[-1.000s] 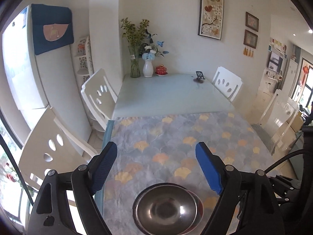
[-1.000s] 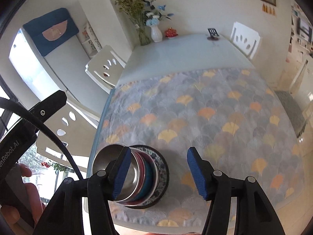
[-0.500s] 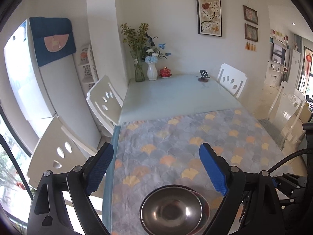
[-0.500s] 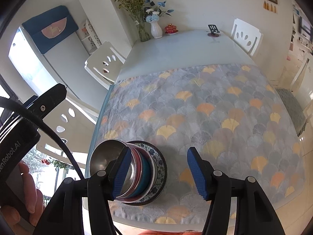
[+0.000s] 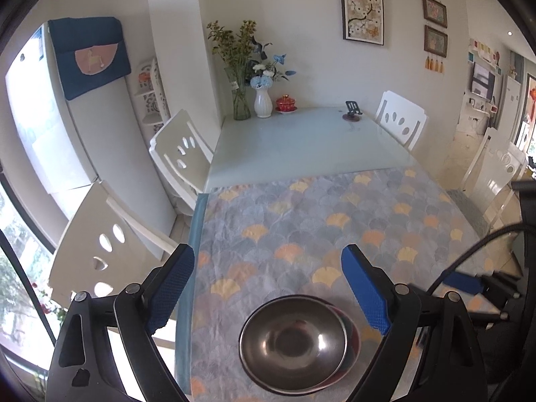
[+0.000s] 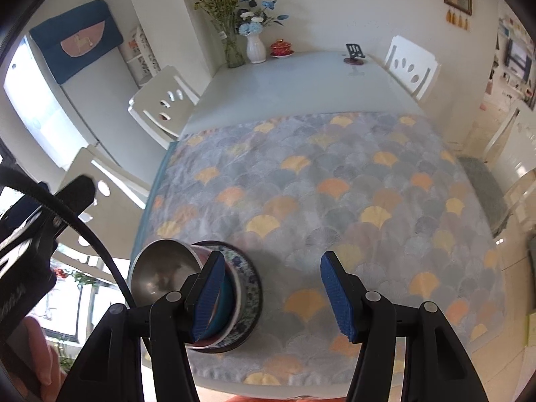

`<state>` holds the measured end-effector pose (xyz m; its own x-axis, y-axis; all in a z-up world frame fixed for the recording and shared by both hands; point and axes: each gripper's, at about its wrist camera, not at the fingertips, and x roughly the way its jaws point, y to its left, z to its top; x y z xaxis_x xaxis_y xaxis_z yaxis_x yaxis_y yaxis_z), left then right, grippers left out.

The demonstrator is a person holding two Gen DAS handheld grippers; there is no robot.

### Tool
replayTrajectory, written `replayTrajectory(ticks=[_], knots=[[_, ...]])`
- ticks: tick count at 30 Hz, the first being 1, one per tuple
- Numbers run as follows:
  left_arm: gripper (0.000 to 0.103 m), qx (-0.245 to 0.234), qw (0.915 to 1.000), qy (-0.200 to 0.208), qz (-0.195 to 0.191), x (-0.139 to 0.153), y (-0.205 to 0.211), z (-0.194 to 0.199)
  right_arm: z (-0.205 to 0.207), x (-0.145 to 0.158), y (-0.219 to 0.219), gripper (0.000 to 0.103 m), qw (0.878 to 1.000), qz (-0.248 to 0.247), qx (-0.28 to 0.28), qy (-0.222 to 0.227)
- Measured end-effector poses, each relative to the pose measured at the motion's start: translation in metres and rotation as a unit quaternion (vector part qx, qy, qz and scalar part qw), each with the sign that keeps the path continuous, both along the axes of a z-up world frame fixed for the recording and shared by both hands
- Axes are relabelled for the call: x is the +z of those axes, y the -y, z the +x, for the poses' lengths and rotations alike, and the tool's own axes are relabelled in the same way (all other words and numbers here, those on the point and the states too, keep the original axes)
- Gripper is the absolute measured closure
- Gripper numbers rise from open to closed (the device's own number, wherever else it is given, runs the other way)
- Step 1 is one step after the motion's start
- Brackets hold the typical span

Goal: Organize plates and bowls

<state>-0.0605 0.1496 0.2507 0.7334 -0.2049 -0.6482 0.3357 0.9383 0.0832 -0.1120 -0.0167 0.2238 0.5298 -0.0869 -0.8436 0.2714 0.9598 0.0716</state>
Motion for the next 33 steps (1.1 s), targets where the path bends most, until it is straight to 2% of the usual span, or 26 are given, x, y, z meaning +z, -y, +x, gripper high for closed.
replayTrajectory(ticks=[8, 24, 33], knots=[[0.014, 0.01, 0.9998, -0.016, 0.007, -0.008, -0.003, -0.002, 0.004, -0.006, -0.001, 0.045, 1.0, -0.004, 0.012, -0.01], [0.014, 0.021, 0.9978, -0.064, -0.003, -0.026, -0.005, 0.007, 0.005, -0.01, -0.002, 0.045, 0.999, -0.022, 0.014, -0.023], [0.014, 0.022, 0.9976, -0.066, 0.001, -0.029, -0.005, 0.006, 0.005, -0.012, -0.002, 0.045, 0.999, -0.019, 0.015, -0.026]])
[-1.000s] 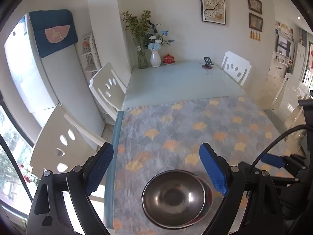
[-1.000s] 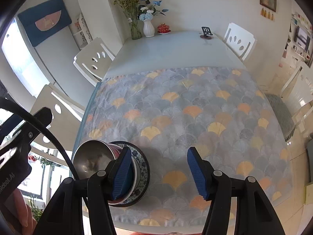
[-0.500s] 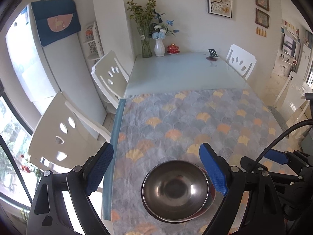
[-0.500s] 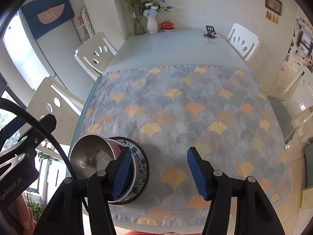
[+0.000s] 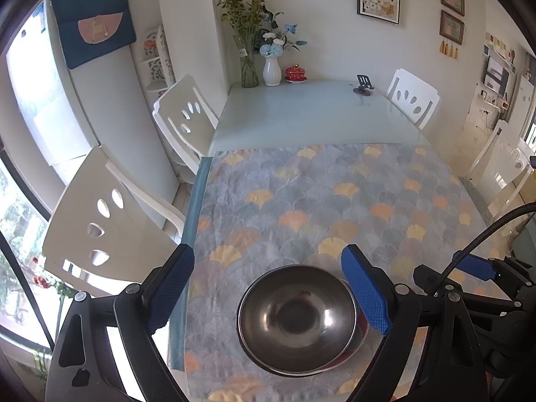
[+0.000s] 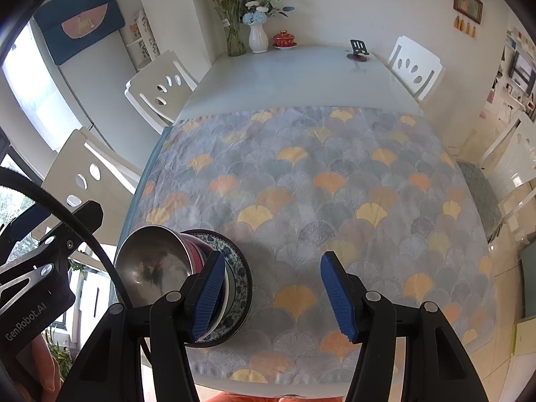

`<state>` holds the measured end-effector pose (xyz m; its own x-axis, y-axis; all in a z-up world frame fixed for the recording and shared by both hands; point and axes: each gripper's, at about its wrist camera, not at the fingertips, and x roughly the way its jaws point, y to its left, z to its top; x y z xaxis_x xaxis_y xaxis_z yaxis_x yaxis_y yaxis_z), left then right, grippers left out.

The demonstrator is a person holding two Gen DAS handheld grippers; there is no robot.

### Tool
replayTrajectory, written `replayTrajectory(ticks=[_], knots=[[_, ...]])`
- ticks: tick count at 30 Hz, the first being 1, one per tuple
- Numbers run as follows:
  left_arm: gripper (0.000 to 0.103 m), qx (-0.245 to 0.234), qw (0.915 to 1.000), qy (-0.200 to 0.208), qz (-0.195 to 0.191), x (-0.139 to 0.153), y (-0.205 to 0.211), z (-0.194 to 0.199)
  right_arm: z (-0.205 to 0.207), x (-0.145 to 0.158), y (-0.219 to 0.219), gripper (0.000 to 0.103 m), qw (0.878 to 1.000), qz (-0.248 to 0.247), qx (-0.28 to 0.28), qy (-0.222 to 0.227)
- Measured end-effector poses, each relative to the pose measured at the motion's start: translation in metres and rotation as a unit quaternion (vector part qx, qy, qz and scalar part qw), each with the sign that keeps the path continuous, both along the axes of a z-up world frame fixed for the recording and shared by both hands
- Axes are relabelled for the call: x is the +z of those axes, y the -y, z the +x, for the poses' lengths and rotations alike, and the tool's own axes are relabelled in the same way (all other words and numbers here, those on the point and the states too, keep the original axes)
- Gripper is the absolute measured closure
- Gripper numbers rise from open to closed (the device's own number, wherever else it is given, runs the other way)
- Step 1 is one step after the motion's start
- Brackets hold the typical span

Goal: Organize plates and bowls

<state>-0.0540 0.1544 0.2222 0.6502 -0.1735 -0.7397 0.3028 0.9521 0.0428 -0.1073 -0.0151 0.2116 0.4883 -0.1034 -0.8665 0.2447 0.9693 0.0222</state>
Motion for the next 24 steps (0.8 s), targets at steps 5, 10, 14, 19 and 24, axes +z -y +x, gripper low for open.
replayTrajectory(ticks=[5, 10, 14, 19, 24], knots=[[0.014, 0.003, 1.0, 0.004, 0.0, 0.0, 0.0, 0.0, 0.0, -0.001, -0.002, 0.045, 1.0, 0.0, 0.003, 0.0], [0.014, 0.008, 0.9999, 0.008, 0.005, 0.001, -0.001, -0.001, -0.001, -0.004, -0.004, 0.045, 1.0, -0.002, 0.005, -0.001], [0.014, 0.014, 0.9999, 0.008, 0.001, 0.003, -0.003, 0.002, 0.0, -0.003, -0.005, 0.045, 1.0, -0.007, 0.006, -0.007], [0.014, 0.021, 0.9997, 0.01, 0.001, 0.004, -0.004, 0.013, 0.0, -0.001, -0.004, 0.045, 1.0, -0.01, 0.004, -0.004], [0.014, 0.011, 0.9999, 0.002, -0.004, 0.005, 0.001, 0.021, 0.0, -0.002, 0.002, 0.045, 1.0, -0.003, -0.001, -0.008]])
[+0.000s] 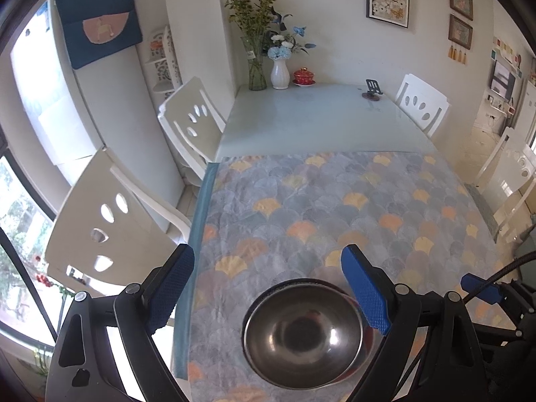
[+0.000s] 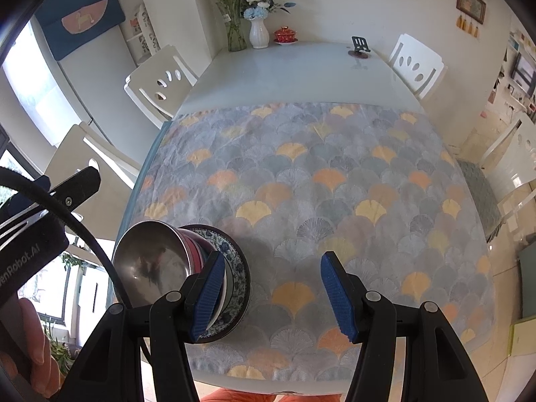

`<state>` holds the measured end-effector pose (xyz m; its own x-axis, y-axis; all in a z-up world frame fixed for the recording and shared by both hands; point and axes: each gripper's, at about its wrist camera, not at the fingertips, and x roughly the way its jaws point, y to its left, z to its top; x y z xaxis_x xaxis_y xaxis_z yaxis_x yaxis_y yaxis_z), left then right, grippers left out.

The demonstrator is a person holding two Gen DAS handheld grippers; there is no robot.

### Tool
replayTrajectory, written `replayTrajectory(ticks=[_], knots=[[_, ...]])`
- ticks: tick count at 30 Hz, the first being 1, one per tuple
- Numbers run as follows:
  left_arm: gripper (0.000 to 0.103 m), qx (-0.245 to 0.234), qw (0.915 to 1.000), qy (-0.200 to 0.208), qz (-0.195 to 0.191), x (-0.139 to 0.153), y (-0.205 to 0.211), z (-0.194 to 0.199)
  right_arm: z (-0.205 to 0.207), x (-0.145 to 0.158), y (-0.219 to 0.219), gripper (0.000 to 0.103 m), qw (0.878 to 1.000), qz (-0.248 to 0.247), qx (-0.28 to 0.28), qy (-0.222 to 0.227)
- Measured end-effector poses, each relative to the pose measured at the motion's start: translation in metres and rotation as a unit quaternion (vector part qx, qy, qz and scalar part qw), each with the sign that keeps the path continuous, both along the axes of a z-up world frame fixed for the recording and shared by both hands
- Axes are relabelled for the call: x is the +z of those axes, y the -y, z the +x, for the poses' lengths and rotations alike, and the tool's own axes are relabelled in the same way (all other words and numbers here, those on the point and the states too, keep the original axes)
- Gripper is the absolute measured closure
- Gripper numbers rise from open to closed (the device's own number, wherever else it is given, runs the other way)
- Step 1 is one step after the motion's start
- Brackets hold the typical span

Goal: Organize plates and bowls

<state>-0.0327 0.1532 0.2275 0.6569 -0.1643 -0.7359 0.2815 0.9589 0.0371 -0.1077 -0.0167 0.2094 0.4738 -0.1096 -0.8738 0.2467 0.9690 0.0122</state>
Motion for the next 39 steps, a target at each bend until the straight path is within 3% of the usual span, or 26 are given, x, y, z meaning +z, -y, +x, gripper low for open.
replayTrajectory(ticks=[4, 8, 12, 24, 39], knots=[[0.014, -0.008, 1.0, -0.006, 0.0, -0.003, 0.007, 0.001, -0.002, 0.0, 0.005, 0.045, 1.0, -0.003, -0.009, 0.002], [0.014, -0.011, 0.9985, -0.025, -0.046, -0.002, 0.003, 0.003, -0.003, -0.001, 0.013, 0.045, 1.0, 0.007, -0.022, 0.0], [0.014, -0.001, 0.9997, -0.008, -0.024, -0.001, 0.004, 0.002, -0.002, -0.003, 0.016, 0.045, 1.0, 0.009, -0.027, -0.002], [0.014, -0.006, 0.9993, -0.024, -0.028, -0.005, 0.002, -0.001, 0.0, -0.004, 0.006, 0.045, 1.0, 0.008, -0.011, -0.002], [0.014, -0.012, 0.9999, -0.01, -0.005, 0.002, 0.009, -0.011, -0.004, -0.002, 0.003, 0.045, 1.0, 0.01, -0.001, 0.008]])
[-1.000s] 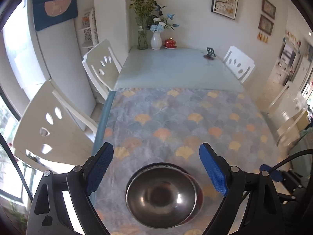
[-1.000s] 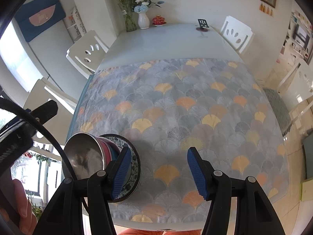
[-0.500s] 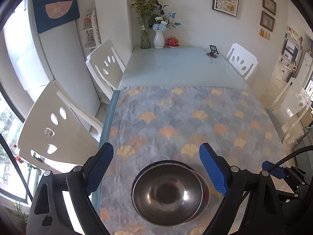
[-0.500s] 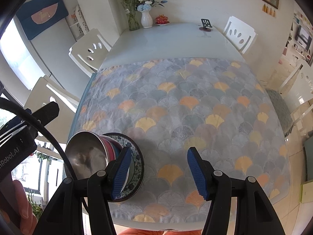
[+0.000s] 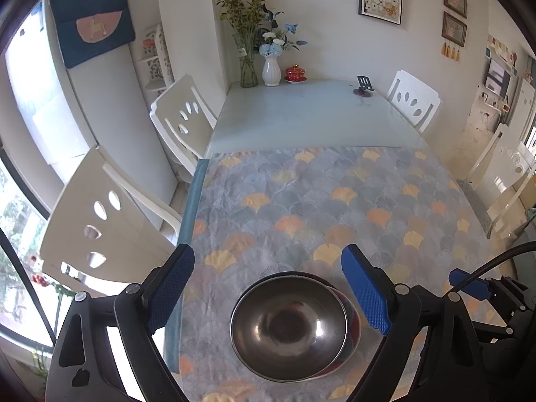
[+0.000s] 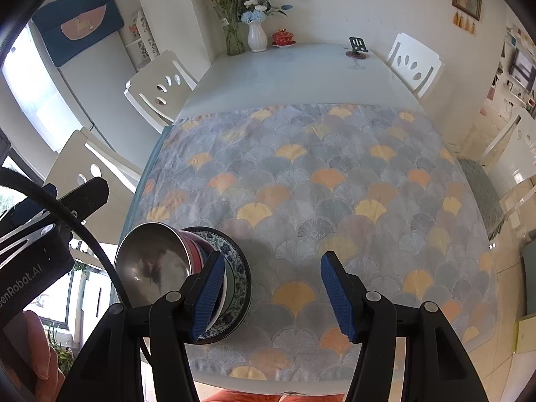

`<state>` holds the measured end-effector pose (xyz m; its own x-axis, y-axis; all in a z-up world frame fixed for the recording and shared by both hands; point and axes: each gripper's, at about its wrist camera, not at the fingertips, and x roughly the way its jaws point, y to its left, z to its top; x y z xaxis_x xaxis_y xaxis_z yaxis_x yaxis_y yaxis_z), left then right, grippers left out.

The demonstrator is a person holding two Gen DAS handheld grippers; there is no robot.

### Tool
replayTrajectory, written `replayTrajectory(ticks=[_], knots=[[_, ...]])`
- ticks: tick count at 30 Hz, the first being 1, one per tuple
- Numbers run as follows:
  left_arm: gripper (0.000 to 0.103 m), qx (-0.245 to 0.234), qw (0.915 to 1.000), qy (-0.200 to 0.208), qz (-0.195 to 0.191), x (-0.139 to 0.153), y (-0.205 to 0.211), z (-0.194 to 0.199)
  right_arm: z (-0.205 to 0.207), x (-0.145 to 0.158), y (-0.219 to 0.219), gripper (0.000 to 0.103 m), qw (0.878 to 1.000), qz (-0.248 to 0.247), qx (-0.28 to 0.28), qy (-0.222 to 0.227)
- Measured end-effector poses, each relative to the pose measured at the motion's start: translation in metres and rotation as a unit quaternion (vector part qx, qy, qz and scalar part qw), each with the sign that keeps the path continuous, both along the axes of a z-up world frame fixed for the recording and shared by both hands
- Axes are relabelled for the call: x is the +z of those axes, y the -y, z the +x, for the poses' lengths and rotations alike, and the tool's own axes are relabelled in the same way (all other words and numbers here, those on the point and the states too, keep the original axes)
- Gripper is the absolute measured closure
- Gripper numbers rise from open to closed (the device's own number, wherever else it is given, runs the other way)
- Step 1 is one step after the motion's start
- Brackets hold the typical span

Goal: Organize plates and bowls

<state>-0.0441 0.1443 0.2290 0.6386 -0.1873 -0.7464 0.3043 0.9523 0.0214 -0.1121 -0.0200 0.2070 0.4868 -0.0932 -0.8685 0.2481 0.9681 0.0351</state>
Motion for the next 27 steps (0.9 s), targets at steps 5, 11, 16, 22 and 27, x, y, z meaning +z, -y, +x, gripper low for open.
replayTrajectory(ticks=[5, 11, 16, 22, 27], knots=[[0.014, -0.011, 0.9999, -0.011, -0.003, -0.002, 0.004, -0.001, -0.001, 0.0, 0.001, 0.045, 1.0, 0.002, 0.001, 0.0], [0.014, -0.014, 0.9999, -0.008, 0.003, -0.002, 0.008, -0.006, -0.005, 0.001, -0.001, 0.045, 1.0, -0.007, 0.003, 0.002], [0.014, -0.015, 0.9999, -0.006, 0.006, -0.001, 0.01, -0.007, -0.007, 0.002, 0.001, 0.045, 1.0, -0.01, -0.002, 0.001], [0.014, 0.01, 0.9985, 0.025, 0.047, 0.002, 0.015, -0.015, -0.009, 0.006, 0.009, 0.045, 1.0, -0.024, -0.012, 0.006], [0.014, 0.015, 0.9984, 0.03, 0.046, 0.006, 0.013, -0.016, -0.009, 0.007, 0.014, 0.045, 1.0, -0.021, -0.014, 0.007]])
